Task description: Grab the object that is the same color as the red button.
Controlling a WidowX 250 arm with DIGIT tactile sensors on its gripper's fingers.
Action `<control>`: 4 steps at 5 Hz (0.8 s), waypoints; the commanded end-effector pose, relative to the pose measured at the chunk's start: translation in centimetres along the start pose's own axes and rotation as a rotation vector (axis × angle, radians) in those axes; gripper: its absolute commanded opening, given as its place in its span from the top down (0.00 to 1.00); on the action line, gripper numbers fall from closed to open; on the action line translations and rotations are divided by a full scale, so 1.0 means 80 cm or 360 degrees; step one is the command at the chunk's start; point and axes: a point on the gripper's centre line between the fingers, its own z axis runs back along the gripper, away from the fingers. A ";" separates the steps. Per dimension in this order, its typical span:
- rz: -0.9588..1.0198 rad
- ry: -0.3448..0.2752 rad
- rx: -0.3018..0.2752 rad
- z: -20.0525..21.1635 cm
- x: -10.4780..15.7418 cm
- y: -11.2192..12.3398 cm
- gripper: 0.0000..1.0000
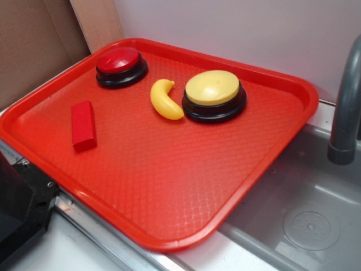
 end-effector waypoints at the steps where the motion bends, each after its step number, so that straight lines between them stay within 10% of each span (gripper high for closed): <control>1: 0.0784 -0.0113 0.0015 -0.069 0.029 0.042 0.00; 4: 0.1358 -0.0240 0.0254 -0.201 0.032 0.088 0.00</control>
